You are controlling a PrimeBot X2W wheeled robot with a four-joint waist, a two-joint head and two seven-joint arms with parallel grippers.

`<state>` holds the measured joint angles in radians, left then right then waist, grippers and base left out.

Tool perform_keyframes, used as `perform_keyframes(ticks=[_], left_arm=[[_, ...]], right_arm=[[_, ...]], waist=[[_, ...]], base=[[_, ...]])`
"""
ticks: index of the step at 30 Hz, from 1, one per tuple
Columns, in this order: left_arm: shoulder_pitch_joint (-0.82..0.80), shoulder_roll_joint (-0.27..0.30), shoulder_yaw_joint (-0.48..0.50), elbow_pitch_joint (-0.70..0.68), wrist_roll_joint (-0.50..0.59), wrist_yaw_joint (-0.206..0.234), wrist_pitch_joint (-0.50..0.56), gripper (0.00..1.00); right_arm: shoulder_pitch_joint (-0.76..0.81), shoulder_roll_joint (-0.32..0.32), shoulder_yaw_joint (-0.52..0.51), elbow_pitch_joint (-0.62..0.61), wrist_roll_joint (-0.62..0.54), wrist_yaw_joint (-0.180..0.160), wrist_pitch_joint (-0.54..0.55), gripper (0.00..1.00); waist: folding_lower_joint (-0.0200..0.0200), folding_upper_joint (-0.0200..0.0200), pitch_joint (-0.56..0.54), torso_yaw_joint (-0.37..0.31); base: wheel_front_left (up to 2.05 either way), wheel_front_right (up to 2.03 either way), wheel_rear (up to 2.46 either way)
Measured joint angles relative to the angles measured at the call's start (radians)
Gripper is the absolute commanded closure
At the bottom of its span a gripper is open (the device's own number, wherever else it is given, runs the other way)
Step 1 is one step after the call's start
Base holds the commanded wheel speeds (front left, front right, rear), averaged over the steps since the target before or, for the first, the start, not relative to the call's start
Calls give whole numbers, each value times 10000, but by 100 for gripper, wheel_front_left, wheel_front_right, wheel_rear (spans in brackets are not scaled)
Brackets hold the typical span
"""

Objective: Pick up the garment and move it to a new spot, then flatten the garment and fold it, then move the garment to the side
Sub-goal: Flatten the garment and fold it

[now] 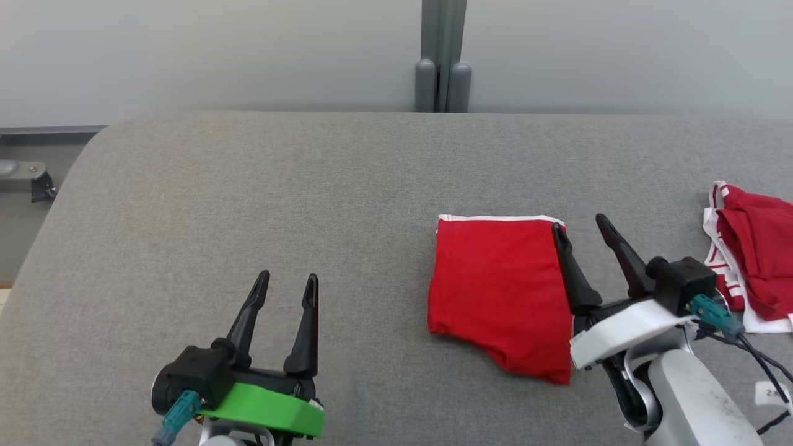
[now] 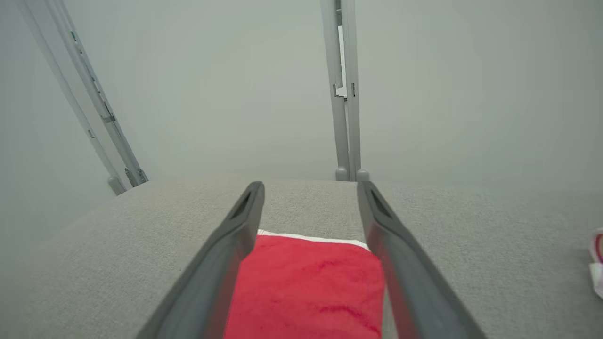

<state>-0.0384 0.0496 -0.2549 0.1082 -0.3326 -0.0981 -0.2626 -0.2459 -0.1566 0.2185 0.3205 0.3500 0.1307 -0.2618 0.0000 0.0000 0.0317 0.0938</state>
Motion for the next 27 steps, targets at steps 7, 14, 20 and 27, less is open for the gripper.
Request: perform_keyframes(ticks=[7,14,20,27], left_arm=[[11,-2,242,-433,142,56,2,0],[87,-4,430,-483,242,67,0,0],[86,-2,403,-395,242,15,2,0],[71,-4,138,-313,253,-48,0,0]], right_arm=[[1359,738,-1482,-2159,-1806,0,-8,0],[1898,1022,-1708,-2740,-2075,0,-8,0],[1955,1055,-1783,-2696,-2050,0,-8,0],[1815,1058,-1563,-2322,-1820,0,-8,100]], waist=[[0,0,126,-470],[0,0,349,-727],[0,0,436,-691],[0,0,571,-464]], base=[[0,0,0],[0,0,0],[0,0,0],[0,0,0]])
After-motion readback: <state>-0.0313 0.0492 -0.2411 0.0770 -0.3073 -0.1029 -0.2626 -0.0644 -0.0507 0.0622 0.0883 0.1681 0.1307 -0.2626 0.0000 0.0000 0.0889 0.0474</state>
